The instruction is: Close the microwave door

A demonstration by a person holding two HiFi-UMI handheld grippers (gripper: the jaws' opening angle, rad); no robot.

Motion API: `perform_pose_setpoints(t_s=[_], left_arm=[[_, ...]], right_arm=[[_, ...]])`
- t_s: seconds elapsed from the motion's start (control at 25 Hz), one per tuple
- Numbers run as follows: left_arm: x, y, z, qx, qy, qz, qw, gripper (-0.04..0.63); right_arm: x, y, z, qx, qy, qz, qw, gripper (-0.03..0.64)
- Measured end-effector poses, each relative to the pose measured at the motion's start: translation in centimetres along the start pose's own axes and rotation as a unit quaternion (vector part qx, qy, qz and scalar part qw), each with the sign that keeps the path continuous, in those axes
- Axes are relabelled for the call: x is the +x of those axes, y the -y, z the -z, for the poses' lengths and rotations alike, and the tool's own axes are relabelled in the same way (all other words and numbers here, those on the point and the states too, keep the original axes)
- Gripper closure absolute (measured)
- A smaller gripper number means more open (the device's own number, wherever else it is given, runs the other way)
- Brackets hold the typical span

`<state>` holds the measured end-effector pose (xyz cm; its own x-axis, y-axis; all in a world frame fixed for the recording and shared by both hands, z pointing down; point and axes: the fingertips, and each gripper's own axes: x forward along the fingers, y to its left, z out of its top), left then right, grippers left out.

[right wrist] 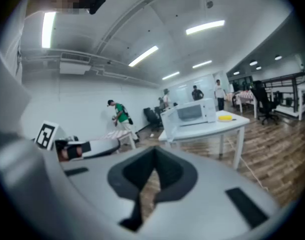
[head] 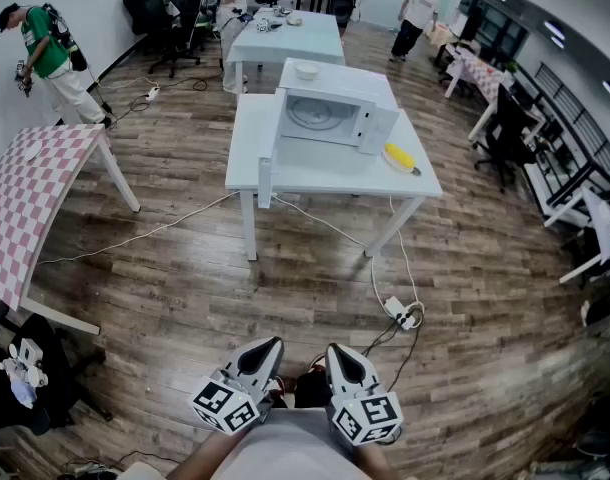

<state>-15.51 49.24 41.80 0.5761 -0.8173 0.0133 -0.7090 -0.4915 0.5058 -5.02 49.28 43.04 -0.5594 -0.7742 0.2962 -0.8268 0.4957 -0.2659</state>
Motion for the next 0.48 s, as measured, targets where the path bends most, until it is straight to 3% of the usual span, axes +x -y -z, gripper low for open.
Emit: perform_pose_setpoints(t_s=[0.48], left_arm=[[-0.39, 0.25, 0.23, -0.005, -0.003, -0.004, 1.0000, 0.577]], right_arm=[[-0.02, -1.03, 0.84, 0.004, 0.000, -0.020, 1.000, 0.594]])
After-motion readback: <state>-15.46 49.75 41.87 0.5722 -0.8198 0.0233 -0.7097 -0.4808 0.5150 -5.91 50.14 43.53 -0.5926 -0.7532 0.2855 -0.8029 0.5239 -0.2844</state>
